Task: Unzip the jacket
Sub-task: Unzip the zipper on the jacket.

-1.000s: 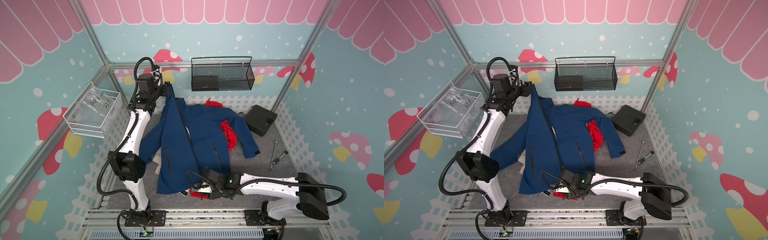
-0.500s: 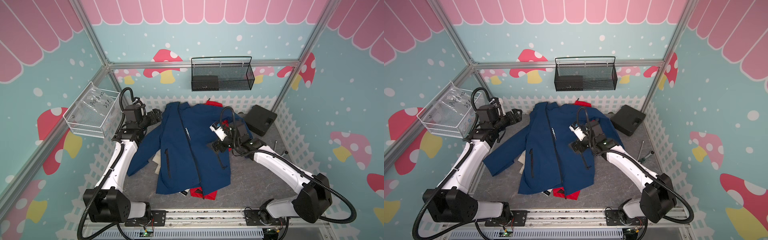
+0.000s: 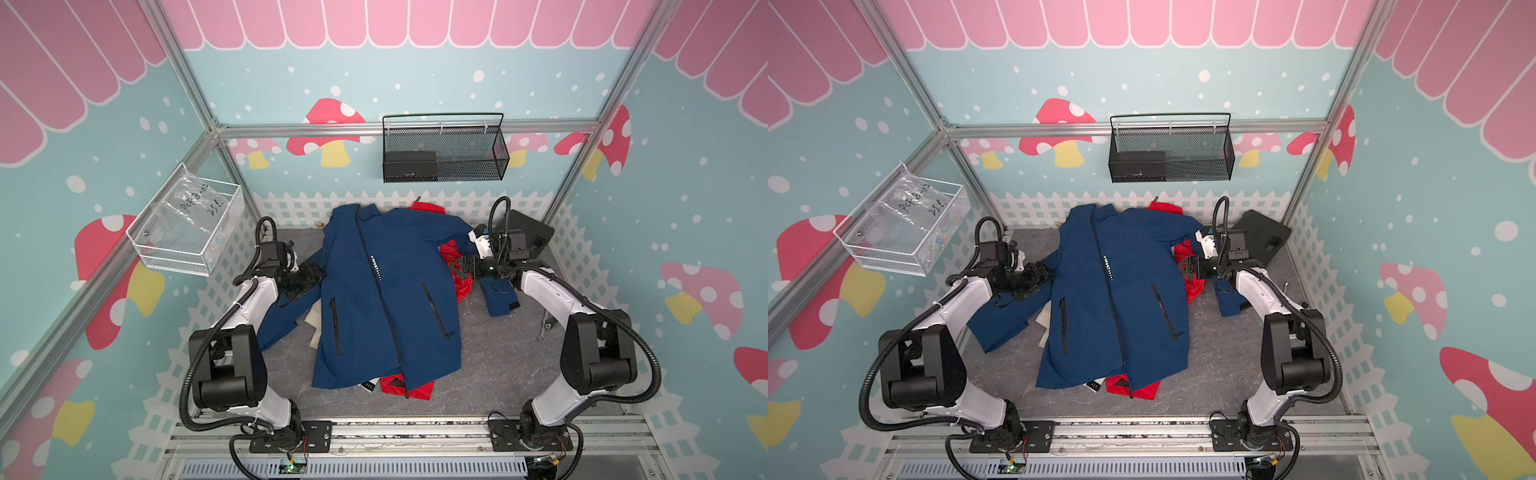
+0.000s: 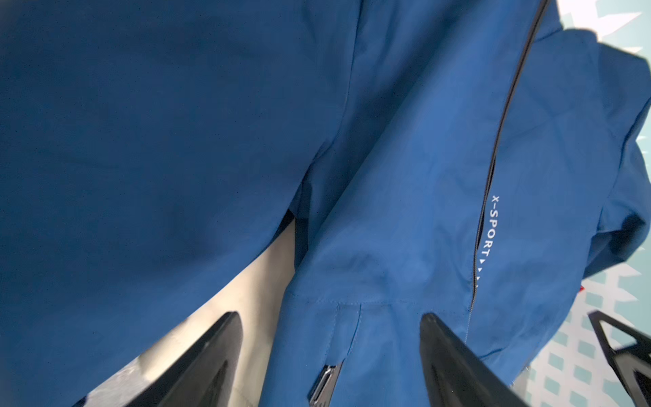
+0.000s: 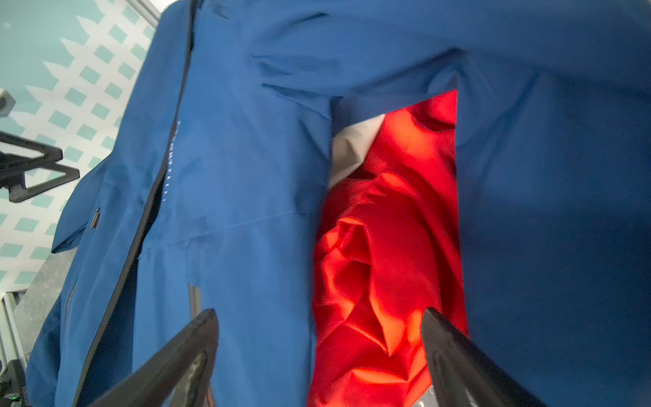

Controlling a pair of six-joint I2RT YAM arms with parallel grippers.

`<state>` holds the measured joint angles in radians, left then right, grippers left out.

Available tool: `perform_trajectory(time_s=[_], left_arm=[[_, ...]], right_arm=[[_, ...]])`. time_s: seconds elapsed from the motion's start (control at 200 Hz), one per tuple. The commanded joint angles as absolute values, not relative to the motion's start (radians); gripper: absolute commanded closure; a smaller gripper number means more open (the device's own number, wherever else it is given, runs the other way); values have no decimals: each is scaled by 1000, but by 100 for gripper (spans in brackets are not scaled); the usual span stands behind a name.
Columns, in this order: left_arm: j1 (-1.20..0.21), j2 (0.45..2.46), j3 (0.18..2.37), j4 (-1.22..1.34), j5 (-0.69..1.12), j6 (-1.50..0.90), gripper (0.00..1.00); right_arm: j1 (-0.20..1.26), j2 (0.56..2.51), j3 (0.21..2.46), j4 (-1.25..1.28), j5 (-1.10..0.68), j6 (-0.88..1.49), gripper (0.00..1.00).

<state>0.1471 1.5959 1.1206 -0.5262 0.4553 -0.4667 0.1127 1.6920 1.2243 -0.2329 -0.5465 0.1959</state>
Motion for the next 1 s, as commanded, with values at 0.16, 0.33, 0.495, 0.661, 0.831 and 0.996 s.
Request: perform_trajectory(time_s=[0.16, 0.33, 0.495, 0.661, 0.831, 0.996], left_arm=[[159, 1698, 1106, -455, 580, -467, 28], [160, 1738, 1080, -396, 610, -494, 35], [159, 1776, 1081, -392, 614, -506, 37], [159, 1766, 1064, -379, 610, -506, 36], [159, 1766, 1059, -377, 618, -509, 40], [157, 1769, 1047, -346, 656, -524, 59]], right_arm=[[120, 1792, 1325, -215, -710, 151, 34], [143, 1807, 1356, -209, -730, 122, 38], [168, 1857, 1389, -205, -717, 150, 34], [174, 1888, 1391, -165, -686, 222, 30], [182, 1933, 1400, -142, -684, 259, 29], [202, 1960, 1408, -126, -691, 270, 36]])
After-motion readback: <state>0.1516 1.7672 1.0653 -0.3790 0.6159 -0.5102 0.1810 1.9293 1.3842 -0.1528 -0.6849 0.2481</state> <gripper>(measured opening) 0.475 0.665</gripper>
